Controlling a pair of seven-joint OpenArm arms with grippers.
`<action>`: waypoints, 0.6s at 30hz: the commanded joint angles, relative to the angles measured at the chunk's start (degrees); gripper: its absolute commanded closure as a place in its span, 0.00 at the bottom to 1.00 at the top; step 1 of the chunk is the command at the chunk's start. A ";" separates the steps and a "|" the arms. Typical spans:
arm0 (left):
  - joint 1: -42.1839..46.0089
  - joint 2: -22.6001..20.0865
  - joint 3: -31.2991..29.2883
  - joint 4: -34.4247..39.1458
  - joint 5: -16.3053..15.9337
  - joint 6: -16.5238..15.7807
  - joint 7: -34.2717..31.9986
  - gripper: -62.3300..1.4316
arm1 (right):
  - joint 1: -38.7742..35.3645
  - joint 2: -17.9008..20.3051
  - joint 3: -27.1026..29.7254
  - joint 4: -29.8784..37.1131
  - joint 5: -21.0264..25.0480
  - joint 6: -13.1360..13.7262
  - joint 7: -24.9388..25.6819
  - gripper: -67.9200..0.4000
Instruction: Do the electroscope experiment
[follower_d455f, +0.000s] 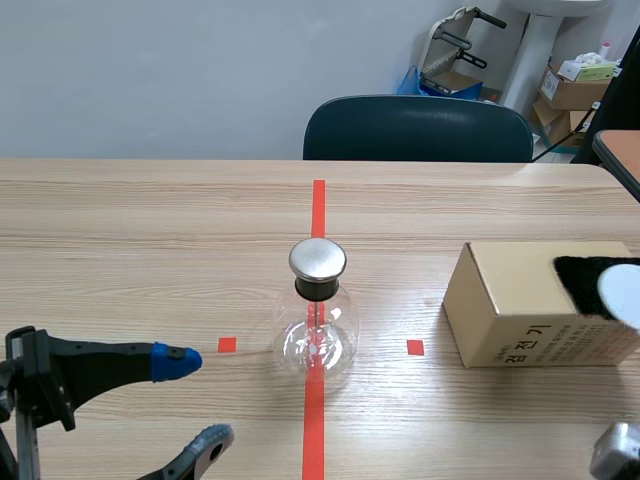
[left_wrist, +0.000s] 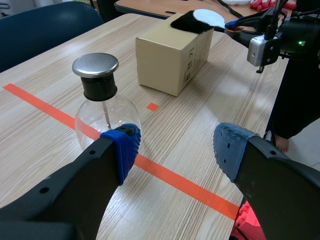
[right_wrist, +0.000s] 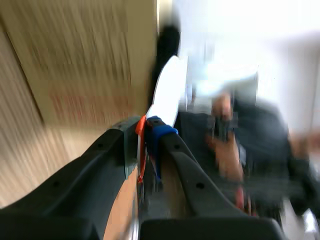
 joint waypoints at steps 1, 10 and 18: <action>-0.02 0.17 -0.15 0.87 -0.15 -0.15 -0.57 0.43 | 0.22 0.48 -0.04 0.22 -0.02 0.04 4.28 0.98; -0.02 0.17 -0.15 0.87 -0.13 -0.15 -0.59 0.43 | -0.13 -0.17 -0.02 0.22 0.31 0.07 -10.49 0.98; -0.02 0.17 -0.15 0.87 -0.13 -0.15 -0.59 0.43 | -0.13 -0.72 -0.02 0.22 0.61 -0.17 -1.33 0.98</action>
